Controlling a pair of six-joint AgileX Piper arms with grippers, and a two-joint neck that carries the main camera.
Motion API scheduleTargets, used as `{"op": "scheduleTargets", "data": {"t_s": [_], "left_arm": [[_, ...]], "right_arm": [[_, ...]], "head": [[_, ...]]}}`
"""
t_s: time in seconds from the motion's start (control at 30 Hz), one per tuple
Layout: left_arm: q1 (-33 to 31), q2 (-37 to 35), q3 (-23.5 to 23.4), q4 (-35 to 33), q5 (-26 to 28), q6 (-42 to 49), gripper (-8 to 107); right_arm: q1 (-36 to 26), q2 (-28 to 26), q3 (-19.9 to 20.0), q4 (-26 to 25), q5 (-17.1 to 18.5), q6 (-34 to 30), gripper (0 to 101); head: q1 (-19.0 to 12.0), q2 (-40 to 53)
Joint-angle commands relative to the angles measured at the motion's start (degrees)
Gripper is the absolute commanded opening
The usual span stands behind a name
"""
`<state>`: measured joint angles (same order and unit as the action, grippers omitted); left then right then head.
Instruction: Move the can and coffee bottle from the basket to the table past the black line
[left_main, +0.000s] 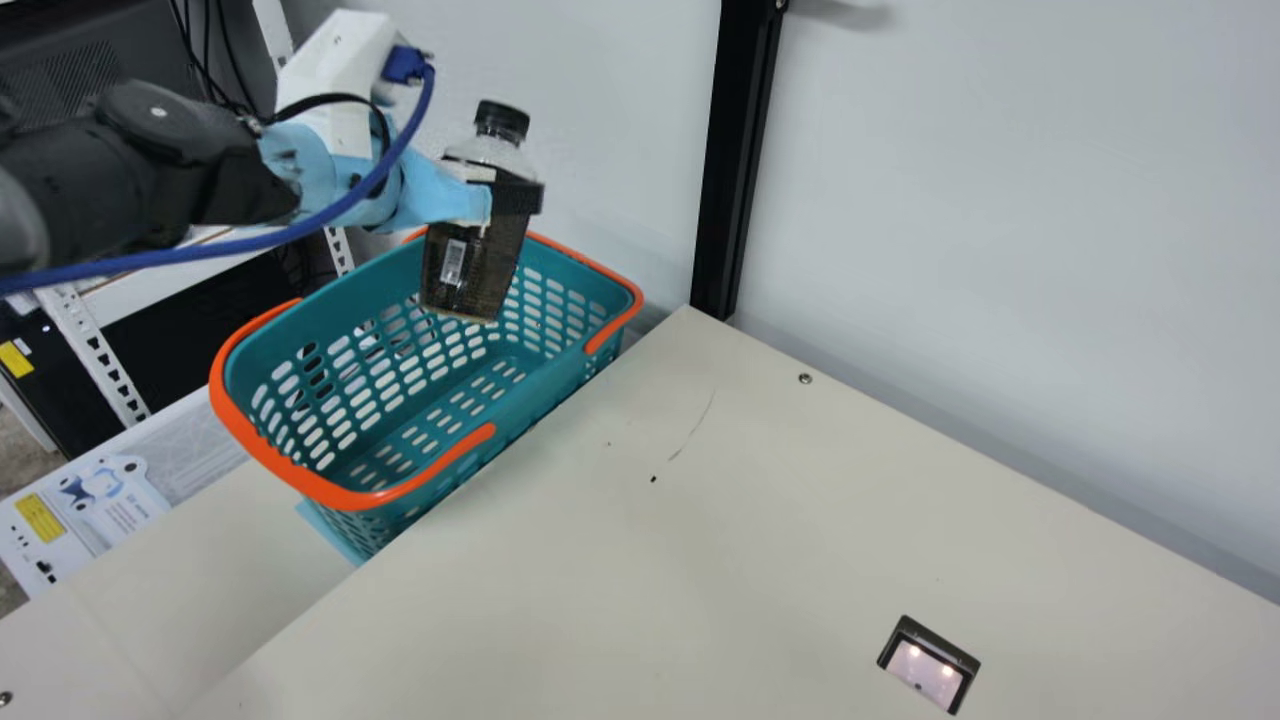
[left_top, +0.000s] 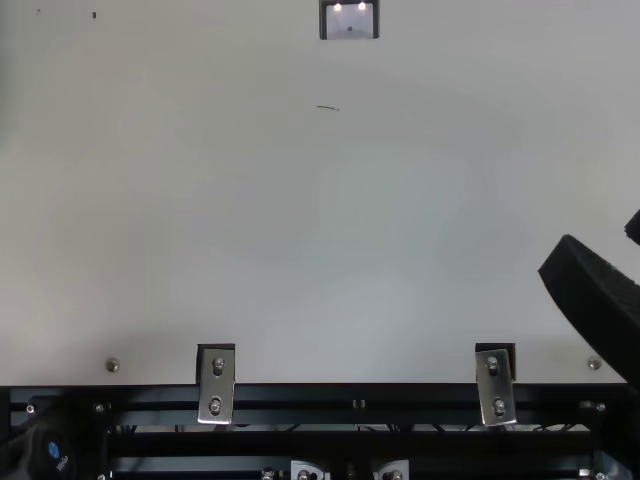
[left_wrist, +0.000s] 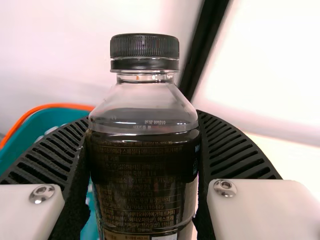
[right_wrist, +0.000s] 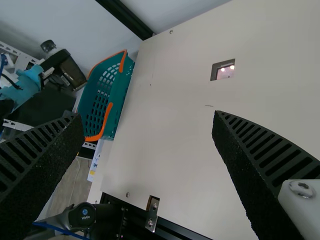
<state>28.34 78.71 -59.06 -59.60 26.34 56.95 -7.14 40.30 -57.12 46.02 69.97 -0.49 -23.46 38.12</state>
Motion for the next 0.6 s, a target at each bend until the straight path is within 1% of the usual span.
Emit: {"op": "scheduleTargets", "data": {"t_s": [0.0,0.27,0.57], "left_arm": [[-1.87,-5.59,2.05,0.22,-0.08,-2.71,10],[-8.92,-15.12,6.22,5.52,0.35,-17.89,10],[-16.28,-21.81,7.06,12.88,2.64,-38.21,10]], "right_arm": [[0.0,0.0,0.0,0.0,0.0,0.0,101],[0.0,0.0,0.0,0.0,0.0,0.0,101],[0.0,0.0,0.0,0.0,0.0,0.0,101]], "head": [[-1.46,1.08],[-1.46,1.08],[-1.46,1.08]]}}
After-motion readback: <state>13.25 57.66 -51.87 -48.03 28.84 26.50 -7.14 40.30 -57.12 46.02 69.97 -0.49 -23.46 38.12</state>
